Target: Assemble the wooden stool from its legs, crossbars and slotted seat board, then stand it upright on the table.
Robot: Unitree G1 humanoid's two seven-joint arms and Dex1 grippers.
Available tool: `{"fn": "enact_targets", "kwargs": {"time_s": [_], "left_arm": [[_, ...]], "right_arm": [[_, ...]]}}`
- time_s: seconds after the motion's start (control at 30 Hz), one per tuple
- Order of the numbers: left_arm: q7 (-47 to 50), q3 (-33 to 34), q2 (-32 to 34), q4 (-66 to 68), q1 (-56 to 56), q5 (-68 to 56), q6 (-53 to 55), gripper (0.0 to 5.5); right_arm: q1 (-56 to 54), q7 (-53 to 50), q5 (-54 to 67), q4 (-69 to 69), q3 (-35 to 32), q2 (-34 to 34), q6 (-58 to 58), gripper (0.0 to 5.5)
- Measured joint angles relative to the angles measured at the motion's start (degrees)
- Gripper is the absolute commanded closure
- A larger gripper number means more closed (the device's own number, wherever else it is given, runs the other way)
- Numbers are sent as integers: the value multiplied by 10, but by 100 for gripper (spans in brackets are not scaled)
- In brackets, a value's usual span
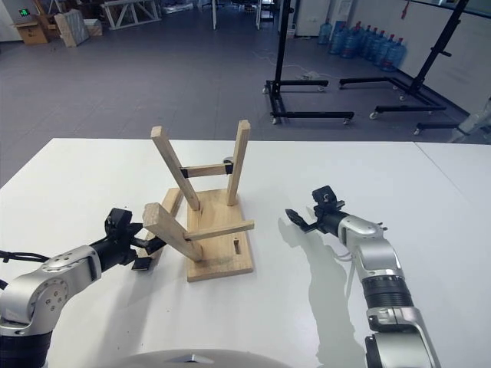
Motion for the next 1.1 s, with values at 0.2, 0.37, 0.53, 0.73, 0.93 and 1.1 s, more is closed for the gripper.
{"fn": "enact_targets", "kwargs": {"time_s": [0.2, 0.37, 0.53, 0.73, 0.93, 1.1], "left_arm": [[65, -31, -33, 24, -8, 63, 5, 14], [81, -45, -67, 22, -15, 76, 4, 14], [93, -46, -74, 15, -8, 91, 4, 14], [99, -33, -87, 12, 2, 96, 4, 54], [110, 40, -149, 14, -14, 52, 41, 105], [117, 66, -191, 14, -21, 19, 59, 185]], "right_arm": [[0, -3, 0, -6, 7, 14, 0, 10], [0, -3, -1, -10, 13, 16, 0, 10], [0, -3, -4, -12, 15, 17, 0, 10], [0, -1, -8, -12, 16, 18, 0, 10], [0, -1, -11, -12, 19, 22, 0, 10], [0, 0, -12, -14, 23, 26, 0, 10]]}}
